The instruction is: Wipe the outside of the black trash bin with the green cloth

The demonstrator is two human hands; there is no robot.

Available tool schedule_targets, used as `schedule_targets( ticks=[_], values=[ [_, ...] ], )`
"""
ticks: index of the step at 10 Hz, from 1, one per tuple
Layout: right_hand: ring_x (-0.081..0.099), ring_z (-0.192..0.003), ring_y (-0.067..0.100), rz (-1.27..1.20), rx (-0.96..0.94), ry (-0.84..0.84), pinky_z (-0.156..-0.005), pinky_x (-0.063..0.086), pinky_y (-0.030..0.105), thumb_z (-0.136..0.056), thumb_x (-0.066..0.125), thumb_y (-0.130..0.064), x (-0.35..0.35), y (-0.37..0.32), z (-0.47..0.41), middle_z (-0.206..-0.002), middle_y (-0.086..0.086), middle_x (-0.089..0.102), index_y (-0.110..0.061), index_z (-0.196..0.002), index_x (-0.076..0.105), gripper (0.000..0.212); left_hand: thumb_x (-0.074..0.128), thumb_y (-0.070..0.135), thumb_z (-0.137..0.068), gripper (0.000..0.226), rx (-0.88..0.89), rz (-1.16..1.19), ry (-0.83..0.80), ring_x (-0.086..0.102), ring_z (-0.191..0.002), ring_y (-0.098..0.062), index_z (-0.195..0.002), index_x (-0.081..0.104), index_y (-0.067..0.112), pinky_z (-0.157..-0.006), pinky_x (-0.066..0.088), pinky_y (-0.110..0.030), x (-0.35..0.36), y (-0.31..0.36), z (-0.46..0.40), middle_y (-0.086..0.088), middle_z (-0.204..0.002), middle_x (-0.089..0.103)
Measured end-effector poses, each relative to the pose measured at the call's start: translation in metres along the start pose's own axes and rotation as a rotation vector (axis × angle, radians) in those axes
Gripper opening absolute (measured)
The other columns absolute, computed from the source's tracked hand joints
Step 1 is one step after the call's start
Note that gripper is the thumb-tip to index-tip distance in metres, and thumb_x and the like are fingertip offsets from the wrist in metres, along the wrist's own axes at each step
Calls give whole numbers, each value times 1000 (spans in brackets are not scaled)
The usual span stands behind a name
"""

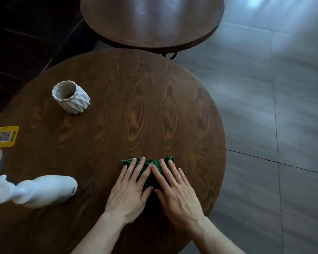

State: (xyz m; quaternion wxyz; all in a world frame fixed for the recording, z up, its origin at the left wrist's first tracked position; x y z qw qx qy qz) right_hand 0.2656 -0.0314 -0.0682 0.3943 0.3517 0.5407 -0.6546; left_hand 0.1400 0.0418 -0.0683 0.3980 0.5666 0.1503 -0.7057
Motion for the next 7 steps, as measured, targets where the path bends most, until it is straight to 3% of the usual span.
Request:
schedule_targets(
  ticks=[2,4,5,7],
  values=[
    [3,-160,30,9,21,-21,-128,22,49,-105,44,-35,6,12,-1,-174,1,4,-42,-163,-6,76,25,54,-102,70,20,19,12,-26,-152,-10,-155,-18,42,-128,2,-41,2,-5,-3,11,-169,-15],
    [0,-160,27,-16,63,-52,-130,16,46,-106,44,-44,-6,16,7,-174,3,-2,-52,-159,-10,76,40,49,-102,77,7,38,22,-12,-156,-11,-153,-18,50,-129,4,-39,-15,-11,7,11,-170,-3],
    [-2,-160,26,25,121,-90,-130,17,46,-107,37,-52,-15,18,21,-174,3,-5,-51,-158,-13,72,41,47,-102,77,-19,19,30,-10,-156,-12,-153,-18,49,-129,5,-38,-29,-16,20,10,-170,-3],
    [-2,-161,27,96,290,-112,-129,19,45,-106,31,-58,-47,8,50,-174,7,1,-35,-164,8,67,37,50,-102,72,-32,-33,40,-9,-156,-12,-156,-10,46,-128,1,-38,-65,-12,45,10,-170,-1]
  ],
)
Point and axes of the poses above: each hand's wrist, its own z-axis away from the middle knuckle, its own x-axis out of the palm, y = z × x, the point moved 7 cm from there along -z, towards the middle knuckle
